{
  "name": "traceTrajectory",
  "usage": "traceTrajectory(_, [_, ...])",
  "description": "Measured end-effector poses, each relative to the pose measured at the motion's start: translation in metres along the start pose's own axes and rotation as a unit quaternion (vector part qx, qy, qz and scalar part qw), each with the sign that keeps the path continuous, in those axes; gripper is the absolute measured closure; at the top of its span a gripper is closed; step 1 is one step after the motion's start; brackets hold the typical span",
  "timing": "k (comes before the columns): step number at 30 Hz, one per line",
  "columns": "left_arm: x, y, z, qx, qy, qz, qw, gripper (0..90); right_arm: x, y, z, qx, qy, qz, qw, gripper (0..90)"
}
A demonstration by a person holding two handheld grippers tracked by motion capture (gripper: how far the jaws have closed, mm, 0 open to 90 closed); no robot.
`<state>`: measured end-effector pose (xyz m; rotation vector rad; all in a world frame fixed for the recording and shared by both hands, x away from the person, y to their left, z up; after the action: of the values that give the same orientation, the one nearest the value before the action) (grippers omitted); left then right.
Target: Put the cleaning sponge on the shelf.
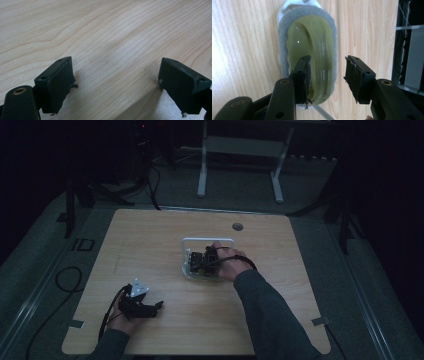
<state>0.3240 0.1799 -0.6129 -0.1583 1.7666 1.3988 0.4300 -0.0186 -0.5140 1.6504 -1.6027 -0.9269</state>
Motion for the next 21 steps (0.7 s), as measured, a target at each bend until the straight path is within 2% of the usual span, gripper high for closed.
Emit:
traceTrajectory(3, [0.0, 0.0, 0.0, 0.0, -0.001, 0.0, 1.0, 13.4, 0.0, 0.007, 0.001, 0.002, -0.003, -0.011, 0.9999, 53.8])
traceTrajectory(7, [0.0, 0.0, 0.0, 0.0, -0.001, 0.0, 1.0, 13.4, 0.0, 0.016, 0.002, -0.007, -0.032, -0.035, 0.9988, 54.8])
traceTrajectory(8, [0.0, 0.0, 0.0, 0.0, -0.001, 0.0, 1.0, 13.4, 0.0, 0.016, 0.002, -0.007, -0.032, -0.035, 0.9988, 54.8])
traceTrajectory(9, [0.0, 0.0, 0.0, 0.0, 0.0, 0.0, 1.0, 13.4, 0.001, 0.019, 0.003, -0.011, -0.044, -0.045, 0.998, 55.6])
traceTrajectory(12, [0.0, 0.0, 0.0, 0.0, -0.001, 0.0, 1.0, 13.3, 0.002, 0.022, 0.004, -0.016, -0.053, -0.055, 0.997, 56.3])
traceTrajectory(13, [0.0, 0.0, 0.0, 0.0, 0.0, 0.0, 1.0, 13.3, 0.002, 0.026, 0.006, -0.021, -0.062, -0.065, 0.9957, 56.8])
traceTrajectory(17, [0.0, 0.0, 0.0, 0.0, -0.001, -0.001, 1.0, 13.4, 0.004, 0.03, 0.011, -0.026, -0.066, -0.074, 0.9947, 57.2])
traceTrajectory(21, [0.0, 0.0, 0.0, 0.0, -0.001, 0.0, 1.0, 13.3, 0.008, 0.036, 0.026, -0.028, -0.069, -0.082, 0.9938, 57.0])
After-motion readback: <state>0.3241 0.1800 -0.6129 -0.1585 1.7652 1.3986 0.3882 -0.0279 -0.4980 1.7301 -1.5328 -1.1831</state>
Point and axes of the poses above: each handheld gripper's, and its own axes: y roughly backward along the jaws, x roughly out of its underside, z roughly to its left, the point moved 7 cm from there along -y, roughly forward along the jaws, and after that the axes turned 3 degrees about z, right-handed, at the moved point
